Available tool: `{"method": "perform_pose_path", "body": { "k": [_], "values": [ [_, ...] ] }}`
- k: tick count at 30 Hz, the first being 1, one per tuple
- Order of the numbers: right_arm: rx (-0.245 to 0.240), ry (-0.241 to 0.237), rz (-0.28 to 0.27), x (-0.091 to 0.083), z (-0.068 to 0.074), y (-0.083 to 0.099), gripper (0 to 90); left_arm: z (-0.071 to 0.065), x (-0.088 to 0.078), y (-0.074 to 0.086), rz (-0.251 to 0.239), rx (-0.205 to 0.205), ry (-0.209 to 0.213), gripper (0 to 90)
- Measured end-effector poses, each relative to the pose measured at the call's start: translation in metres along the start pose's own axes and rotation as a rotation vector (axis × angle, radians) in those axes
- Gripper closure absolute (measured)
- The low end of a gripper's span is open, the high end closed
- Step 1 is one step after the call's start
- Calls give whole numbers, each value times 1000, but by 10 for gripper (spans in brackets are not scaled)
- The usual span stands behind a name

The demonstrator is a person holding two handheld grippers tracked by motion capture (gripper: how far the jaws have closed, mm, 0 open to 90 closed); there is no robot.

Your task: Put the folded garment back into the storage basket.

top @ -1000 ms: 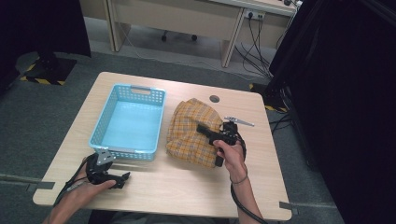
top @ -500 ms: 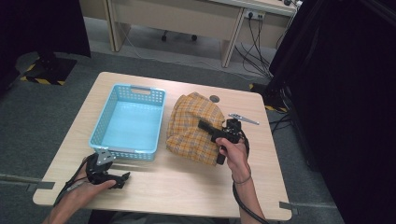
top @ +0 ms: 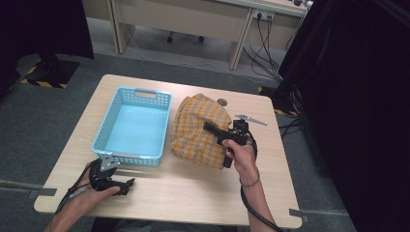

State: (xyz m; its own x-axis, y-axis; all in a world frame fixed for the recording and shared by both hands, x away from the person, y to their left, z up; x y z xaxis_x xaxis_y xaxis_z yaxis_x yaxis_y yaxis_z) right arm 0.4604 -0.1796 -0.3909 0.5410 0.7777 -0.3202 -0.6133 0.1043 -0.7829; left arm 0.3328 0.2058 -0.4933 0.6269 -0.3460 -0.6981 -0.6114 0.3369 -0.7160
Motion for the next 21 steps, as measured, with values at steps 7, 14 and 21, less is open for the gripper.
{"method": "perform_pose_path", "body": {
  "k": [7,14,21],
  "values": [
    [-6,-17,-12,-2,8,-9,718,0,0,0,0,0,0,0],
    [-15,-24,-26,-7,14,-18,717,0,0,0,-1,-2,0,0],
    [-17,-30,-19,-5,21,-26,717,0,0,0,-1,-2,0,0]
  ]
}}
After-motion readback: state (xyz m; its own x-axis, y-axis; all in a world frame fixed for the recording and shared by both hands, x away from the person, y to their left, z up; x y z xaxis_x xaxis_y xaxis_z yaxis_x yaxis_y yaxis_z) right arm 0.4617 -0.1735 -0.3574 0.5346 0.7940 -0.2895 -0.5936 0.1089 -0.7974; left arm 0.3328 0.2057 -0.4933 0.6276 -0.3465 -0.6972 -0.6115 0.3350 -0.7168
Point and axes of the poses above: each handheld gripper's, and its own axes: x roughly forward along the jaws, y roughly out of its underside, z roughly to its left, the point moved 1 cm from there along x, roughly forward along the jaws, and after that the axes turned 1 degree about -y, right-handed, at the moved point
